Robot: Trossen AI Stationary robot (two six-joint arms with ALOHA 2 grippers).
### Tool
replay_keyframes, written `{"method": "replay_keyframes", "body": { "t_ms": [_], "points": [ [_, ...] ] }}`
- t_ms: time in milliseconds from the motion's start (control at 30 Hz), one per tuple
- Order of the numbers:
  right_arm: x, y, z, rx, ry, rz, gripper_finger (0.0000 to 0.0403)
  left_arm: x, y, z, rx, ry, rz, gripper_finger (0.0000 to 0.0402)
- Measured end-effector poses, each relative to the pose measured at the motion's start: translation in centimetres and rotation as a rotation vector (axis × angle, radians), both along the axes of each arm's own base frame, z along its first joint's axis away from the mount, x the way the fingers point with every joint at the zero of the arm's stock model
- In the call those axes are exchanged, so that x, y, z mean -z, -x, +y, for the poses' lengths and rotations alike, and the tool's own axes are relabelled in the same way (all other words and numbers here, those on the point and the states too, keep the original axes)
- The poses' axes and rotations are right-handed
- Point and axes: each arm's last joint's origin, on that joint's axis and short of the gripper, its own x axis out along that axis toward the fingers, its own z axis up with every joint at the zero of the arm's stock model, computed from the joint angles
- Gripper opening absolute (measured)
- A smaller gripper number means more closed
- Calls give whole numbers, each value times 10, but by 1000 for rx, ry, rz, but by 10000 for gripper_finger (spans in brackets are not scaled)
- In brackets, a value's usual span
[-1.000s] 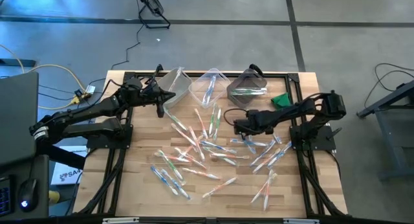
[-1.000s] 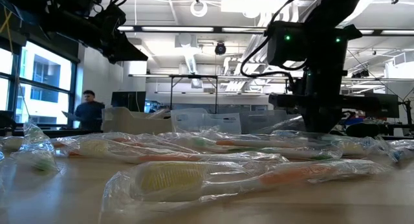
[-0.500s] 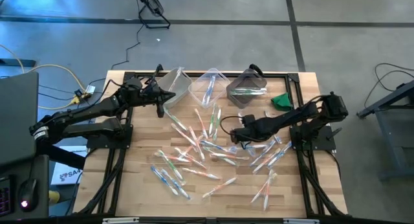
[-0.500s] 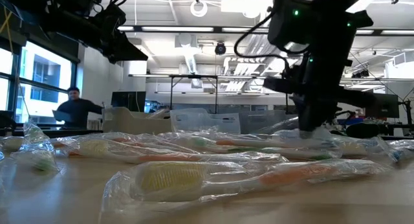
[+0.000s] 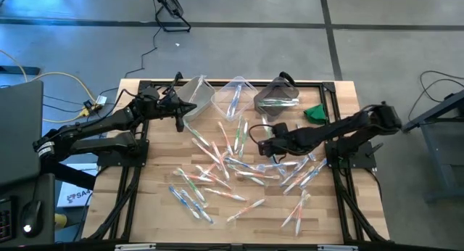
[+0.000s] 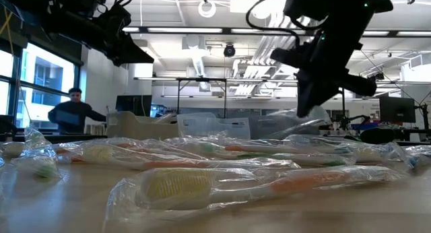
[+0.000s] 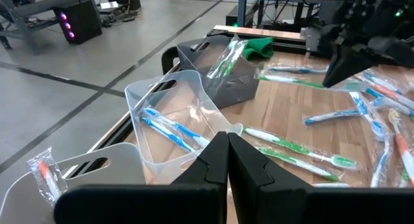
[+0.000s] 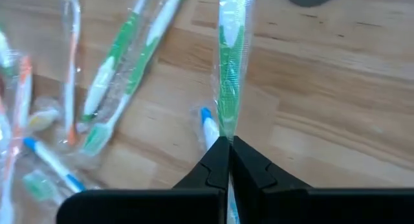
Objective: Pick & Place Toothbrushes
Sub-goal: Put the green toothbrush into the black bin
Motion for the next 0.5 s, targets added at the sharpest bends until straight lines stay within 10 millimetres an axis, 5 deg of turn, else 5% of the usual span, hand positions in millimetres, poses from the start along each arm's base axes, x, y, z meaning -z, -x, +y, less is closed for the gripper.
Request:
{"method": "replay_keyframes", "body": {
  "t_ms": [500],
  "points": [
    [-26,-3,10,-248,-18,-143,2,-1,0,0,-9,24,-15,0]
  ]
}}
